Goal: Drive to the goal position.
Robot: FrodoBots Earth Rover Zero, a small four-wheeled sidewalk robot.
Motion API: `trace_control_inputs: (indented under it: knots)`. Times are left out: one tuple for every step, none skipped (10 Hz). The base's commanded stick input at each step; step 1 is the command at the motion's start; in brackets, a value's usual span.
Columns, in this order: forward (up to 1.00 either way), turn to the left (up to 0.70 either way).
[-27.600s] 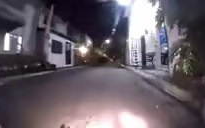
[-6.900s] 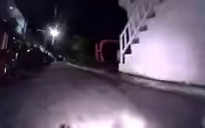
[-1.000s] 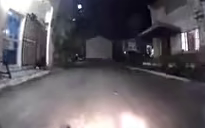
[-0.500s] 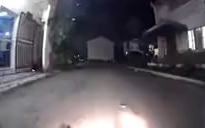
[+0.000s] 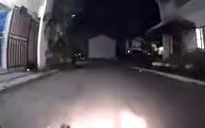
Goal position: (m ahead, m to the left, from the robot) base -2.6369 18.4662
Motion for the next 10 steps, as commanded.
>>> trace_control_inputs:
  knots:
    - [1.0,0.09]
    - [1.0,0.0]
    - [1.0,0.0]
    - [1.0,0.0]
    - [1.0,0.0]
    - [1.0,0.0]
    - [1.0,0.0]
    - [1.0,0.0]
    - [1.0,0.0]
    - [1.0,0.0]
